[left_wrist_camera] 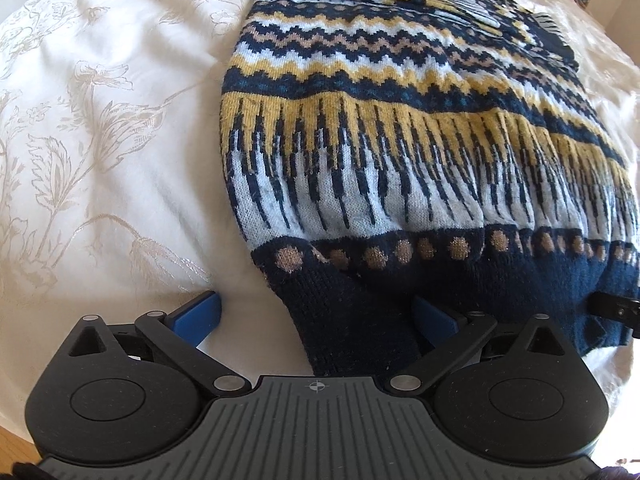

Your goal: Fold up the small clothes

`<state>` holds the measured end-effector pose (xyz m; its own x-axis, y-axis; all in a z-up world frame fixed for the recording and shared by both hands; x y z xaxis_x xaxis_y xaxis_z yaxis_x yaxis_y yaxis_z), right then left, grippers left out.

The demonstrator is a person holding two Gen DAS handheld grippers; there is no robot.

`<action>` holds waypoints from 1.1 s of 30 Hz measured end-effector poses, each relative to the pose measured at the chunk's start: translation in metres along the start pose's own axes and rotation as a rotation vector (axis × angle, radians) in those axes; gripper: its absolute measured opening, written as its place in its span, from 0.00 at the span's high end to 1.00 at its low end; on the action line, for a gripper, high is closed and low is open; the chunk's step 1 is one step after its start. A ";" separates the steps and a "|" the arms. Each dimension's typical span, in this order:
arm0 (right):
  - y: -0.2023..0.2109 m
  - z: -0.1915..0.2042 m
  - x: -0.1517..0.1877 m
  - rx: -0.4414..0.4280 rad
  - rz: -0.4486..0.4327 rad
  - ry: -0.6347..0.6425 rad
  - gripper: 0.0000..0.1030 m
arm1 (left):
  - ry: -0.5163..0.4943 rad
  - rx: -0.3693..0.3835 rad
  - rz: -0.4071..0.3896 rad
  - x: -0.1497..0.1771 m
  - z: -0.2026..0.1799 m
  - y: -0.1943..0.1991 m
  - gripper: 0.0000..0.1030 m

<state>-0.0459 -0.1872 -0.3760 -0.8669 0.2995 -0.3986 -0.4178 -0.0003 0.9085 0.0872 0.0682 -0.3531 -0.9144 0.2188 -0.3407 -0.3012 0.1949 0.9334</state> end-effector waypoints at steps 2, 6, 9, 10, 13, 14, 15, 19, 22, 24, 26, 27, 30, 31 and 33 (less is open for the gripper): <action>0.000 0.001 0.001 -0.005 0.000 0.001 0.00 | -0.003 0.003 0.011 -0.003 0.000 0.002 0.01; 0.003 -0.001 0.002 -0.023 0.001 0.001 0.00 | -0.044 0.016 -0.011 -0.003 -0.009 0.011 0.16; 0.007 -0.004 -0.001 -0.044 0.004 -0.005 0.00 | -0.063 0.029 -0.015 -0.001 -0.014 0.015 0.26; 0.007 -0.004 -0.003 -0.052 0.005 -0.009 0.00 | -0.057 0.034 -0.013 -0.001 -0.015 0.015 0.29; 0.012 -0.006 -0.006 -0.066 -0.008 -0.018 0.10 | -0.038 0.058 -0.006 -0.002 -0.015 0.016 0.38; 0.014 -0.007 -0.006 -0.071 -0.013 -0.020 0.13 | -0.040 0.065 -0.007 -0.002 -0.016 0.016 0.42; 0.017 -0.007 -0.006 -0.079 -0.021 -0.021 0.19 | -0.046 0.072 -0.007 -0.002 -0.018 0.017 0.44; 0.021 -0.002 -0.007 -0.114 -0.038 -0.012 0.41 | -0.050 0.087 -0.012 0.001 -0.020 0.020 0.55; 0.024 0.002 -0.008 -0.143 -0.046 -0.025 0.55 | -0.013 0.103 -0.006 0.001 -0.019 0.020 0.71; 0.024 0.004 -0.011 -0.169 -0.055 -0.057 0.67 | 0.027 0.117 -0.007 -0.001 -0.017 0.022 0.80; 0.027 0.000 -0.013 -0.191 -0.062 -0.099 0.76 | 0.060 0.133 -0.023 -0.005 -0.015 0.028 0.86; 0.029 -0.001 -0.014 -0.201 -0.067 -0.118 0.79 | 0.074 0.139 -0.033 -0.007 -0.014 0.031 0.87; 0.038 -0.003 -0.018 -0.221 -0.089 -0.123 0.82 | 0.106 0.158 -0.058 -0.014 -0.012 0.043 0.89; 0.043 -0.002 -0.020 -0.226 -0.099 -0.114 0.83 | 0.114 0.167 -0.070 -0.017 -0.012 0.047 0.89; 0.051 -0.001 -0.025 -0.234 -0.119 -0.102 0.83 | 0.125 0.186 -0.094 -0.022 -0.012 0.057 0.89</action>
<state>-0.0455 -0.1959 -0.3198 -0.7810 0.4052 -0.4753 -0.5768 -0.1760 0.7977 0.0872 0.0633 -0.2905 -0.9147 0.0737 -0.3974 -0.3418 0.3838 0.8578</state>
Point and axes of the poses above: each gripper's, at about its wrist camera, not at the fingertips, and y roughly against the way its jaws point, z to its left, x to its underside, the point moved 8 cm from there along -y, roughly the way its jaws point, and after that the axes turned 10 degrees about y, right-handed, at the moved point
